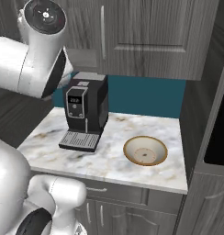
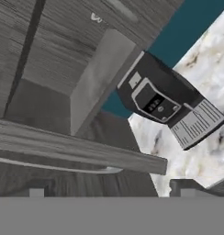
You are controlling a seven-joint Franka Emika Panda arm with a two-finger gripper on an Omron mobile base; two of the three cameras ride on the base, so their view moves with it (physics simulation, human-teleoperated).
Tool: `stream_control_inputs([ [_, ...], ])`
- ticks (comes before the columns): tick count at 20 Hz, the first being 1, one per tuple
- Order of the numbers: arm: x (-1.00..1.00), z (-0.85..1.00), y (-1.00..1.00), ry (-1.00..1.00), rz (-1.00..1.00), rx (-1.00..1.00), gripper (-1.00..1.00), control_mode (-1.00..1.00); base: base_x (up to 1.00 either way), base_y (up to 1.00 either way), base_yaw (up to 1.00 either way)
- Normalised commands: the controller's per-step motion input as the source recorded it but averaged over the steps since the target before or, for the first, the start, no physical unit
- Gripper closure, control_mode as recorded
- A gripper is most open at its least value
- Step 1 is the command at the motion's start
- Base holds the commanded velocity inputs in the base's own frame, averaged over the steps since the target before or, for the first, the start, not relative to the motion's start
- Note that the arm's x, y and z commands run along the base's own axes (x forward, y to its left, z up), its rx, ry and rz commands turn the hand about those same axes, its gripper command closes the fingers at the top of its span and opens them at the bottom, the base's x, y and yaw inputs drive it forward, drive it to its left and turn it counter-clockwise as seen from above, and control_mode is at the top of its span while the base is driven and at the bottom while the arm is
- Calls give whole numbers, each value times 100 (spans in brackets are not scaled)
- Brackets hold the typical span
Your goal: Open the cabinet and setup a tea strainer by placing it in the bowl upright.
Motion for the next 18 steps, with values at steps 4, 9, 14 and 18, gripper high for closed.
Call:
stream_control_inputs([
  [4, 47, -35, -3, 17, 13, 41, -100, -100, 0, 0, 0],
  [9, 59, -43, 17, 15, 5, 28, -100, -100, 0, 0, 0],
  [14, 40, -12, 22, 11, 6, 31, -100, -100, 0, 0, 0],
  [18, 14, 0, 33, 5, 9, 22, -100, -100, 0, 0, 0],
])
